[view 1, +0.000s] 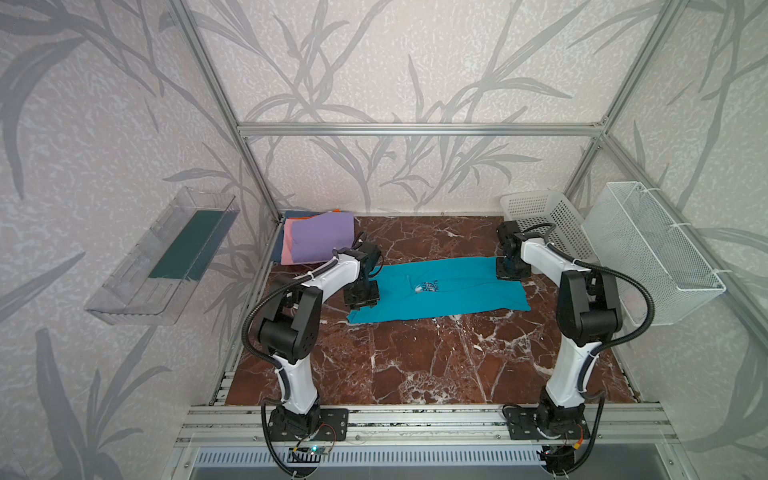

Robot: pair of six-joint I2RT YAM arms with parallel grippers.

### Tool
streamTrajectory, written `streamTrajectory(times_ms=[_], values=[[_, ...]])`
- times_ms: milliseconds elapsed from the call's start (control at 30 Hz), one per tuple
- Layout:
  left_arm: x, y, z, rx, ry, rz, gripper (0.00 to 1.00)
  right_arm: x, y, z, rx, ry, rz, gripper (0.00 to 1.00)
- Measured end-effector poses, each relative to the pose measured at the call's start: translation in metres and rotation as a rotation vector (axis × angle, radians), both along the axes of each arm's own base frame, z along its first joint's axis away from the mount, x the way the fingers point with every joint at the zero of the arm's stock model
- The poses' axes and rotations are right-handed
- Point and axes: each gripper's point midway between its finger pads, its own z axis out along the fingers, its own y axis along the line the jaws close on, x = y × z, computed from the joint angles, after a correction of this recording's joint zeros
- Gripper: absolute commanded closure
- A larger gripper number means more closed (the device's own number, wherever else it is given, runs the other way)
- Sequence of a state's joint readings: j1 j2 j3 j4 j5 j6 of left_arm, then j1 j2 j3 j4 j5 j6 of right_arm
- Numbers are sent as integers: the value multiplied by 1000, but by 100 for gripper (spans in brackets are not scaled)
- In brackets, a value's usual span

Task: Fold and stack the t-shirts

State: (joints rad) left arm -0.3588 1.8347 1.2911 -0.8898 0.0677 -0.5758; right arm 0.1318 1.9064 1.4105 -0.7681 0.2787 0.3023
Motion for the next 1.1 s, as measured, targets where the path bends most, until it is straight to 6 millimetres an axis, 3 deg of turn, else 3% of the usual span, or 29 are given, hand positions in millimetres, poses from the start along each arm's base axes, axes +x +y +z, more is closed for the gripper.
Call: streamTrajectory(times_ms=[233,500,600,767,1000,1100], values=[[-11,5,21,-7,-36,-1,47,-70,-9,11,25,16,-43,68],[-32,12,1,13,26,10,43,-122,-32,-19,153,89,-209,58],[-30,11,-6,9,30,14,45,-126,-38,-26,210,89,-266,56],[-29,13,-18,9,36,32,57,-115,-39,-28,275,43,-306,55],[-31,24,-30,16,57,73,86,-99,-38,-43,361,23,-350,54],[-29,28,-31,16,55,91,97,-96,-37,-50,382,30,-366,62]])
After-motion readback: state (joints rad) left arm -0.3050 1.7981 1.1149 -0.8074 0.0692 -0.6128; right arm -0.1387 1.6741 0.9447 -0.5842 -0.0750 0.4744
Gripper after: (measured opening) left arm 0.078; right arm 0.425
